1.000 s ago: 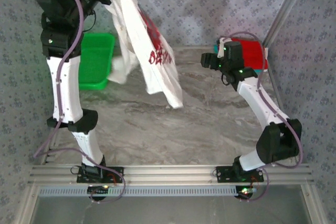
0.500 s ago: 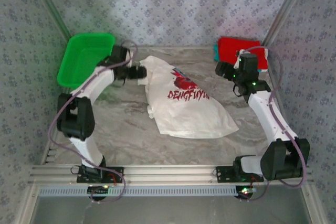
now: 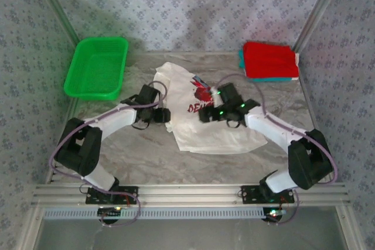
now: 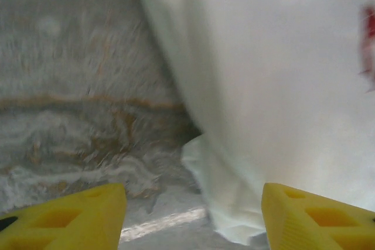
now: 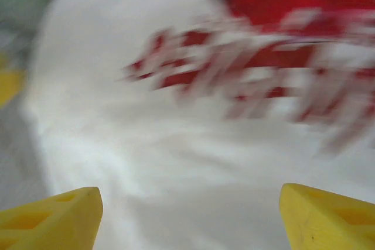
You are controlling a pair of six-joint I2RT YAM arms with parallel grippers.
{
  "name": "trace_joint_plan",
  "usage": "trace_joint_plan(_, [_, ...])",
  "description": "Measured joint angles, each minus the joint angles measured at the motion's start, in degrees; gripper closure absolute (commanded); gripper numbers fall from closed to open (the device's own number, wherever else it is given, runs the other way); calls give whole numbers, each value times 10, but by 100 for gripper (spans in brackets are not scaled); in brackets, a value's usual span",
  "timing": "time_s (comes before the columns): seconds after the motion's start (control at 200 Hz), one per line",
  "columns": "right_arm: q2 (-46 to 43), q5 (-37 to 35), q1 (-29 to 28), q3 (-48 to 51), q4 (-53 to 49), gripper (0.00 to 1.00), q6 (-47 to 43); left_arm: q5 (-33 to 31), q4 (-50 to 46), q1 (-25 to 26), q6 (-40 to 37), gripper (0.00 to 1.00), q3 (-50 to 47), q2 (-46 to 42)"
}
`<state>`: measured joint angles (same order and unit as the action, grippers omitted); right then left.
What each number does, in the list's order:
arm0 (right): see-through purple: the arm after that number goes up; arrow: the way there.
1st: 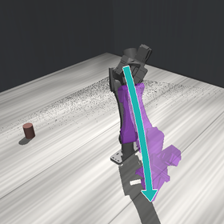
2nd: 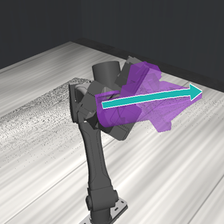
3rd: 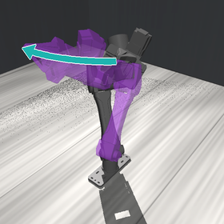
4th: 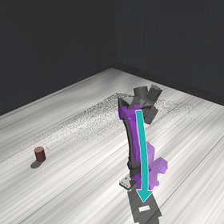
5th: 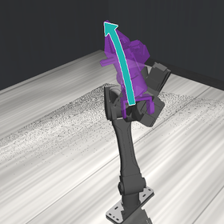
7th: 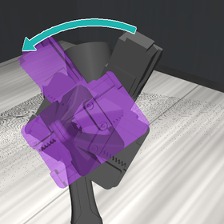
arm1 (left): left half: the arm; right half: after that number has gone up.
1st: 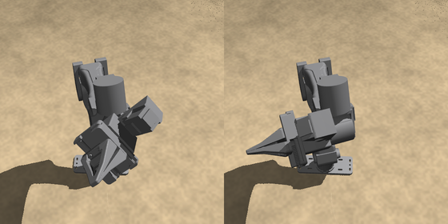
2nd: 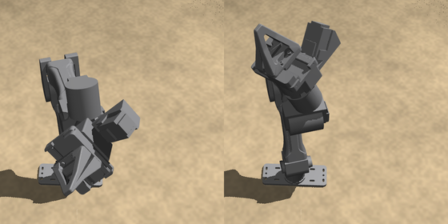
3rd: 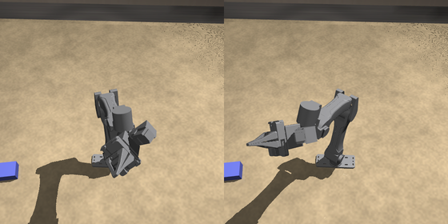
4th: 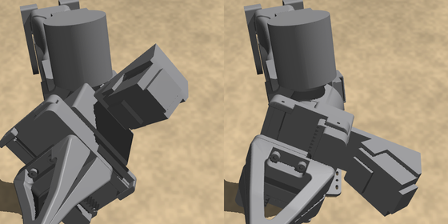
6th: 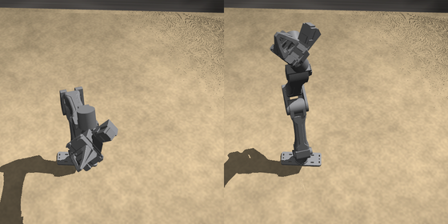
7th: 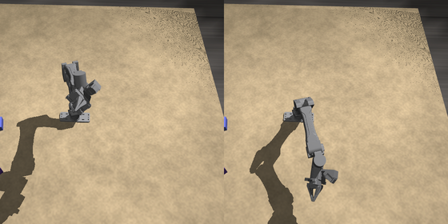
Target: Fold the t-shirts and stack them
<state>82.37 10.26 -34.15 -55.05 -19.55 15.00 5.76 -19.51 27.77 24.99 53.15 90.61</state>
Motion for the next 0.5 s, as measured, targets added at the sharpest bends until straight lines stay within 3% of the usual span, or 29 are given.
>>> trace_joint_plan(0.2, [18, -52, -188, 26, 40, 16, -57, -16, 34, -14, 28, 46, -61, -15])
trace_joint_plan(0.4, [104, -100, -254, 33, 48, 16, -94, -29, 71, -42, 47, 44, -113, -49])
trace_joint_plan(0.5, [145, -124, -271, 25, 47, 31, -108, -37, 78, -45, 50, 44, -127, -64])
